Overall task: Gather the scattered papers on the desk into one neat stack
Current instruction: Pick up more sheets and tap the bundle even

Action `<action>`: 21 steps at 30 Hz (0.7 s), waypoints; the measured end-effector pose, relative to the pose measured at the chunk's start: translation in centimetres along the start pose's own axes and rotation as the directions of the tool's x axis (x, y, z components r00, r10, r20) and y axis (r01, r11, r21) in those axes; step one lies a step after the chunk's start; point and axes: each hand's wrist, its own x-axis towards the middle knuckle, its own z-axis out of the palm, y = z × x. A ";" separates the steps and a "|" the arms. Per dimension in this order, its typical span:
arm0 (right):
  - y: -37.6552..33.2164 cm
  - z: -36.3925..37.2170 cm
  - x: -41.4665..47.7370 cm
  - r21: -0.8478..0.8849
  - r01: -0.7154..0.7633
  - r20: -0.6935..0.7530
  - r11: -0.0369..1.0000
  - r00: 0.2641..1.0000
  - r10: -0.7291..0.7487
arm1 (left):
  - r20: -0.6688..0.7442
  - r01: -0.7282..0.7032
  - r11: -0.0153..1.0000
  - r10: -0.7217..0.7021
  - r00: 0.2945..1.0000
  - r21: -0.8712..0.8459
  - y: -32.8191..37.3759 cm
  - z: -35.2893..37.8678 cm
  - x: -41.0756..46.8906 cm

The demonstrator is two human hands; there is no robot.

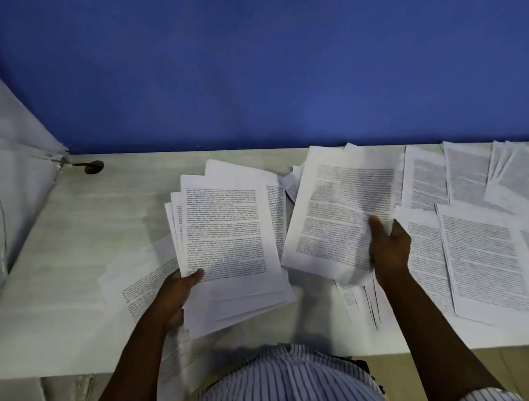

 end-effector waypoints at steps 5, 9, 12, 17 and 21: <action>-2.5 1.0 0.2 0.156 -0.122 0.338 0.980 0.939 0.063 | 0.058 -0.054 0.998 0.053 0.997 0.014 1.5 1.0 0.2; -5.8 2.4 0.2 -0.296 0.198 0.373 0.934 0.925 -0.078 | 0.133 -0.078 0.997 0.077 0.988 -0.003 2.8 2.1 -0.2; -8.0 4.8 0.7 -0.514 0.628 0.463 0.584 0.776 -0.428 | 0.163 -0.061 0.998 0.061 0.985 -0.003 3.2 3.2 -0.3; -9.2 11.0 -1.9 -0.534 0.800 0.618 0.273 0.590 -0.520 | 0.243 -0.038 0.999 0.039 0.969 -0.011 2.7 5.6 -0.7; -9.7 13.7 -3.6 -0.518 0.823 0.658 0.232 0.557 -0.507 | 0.268 -0.034 0.999 0.025 0.963 0.030 1.8 5.7 -1.3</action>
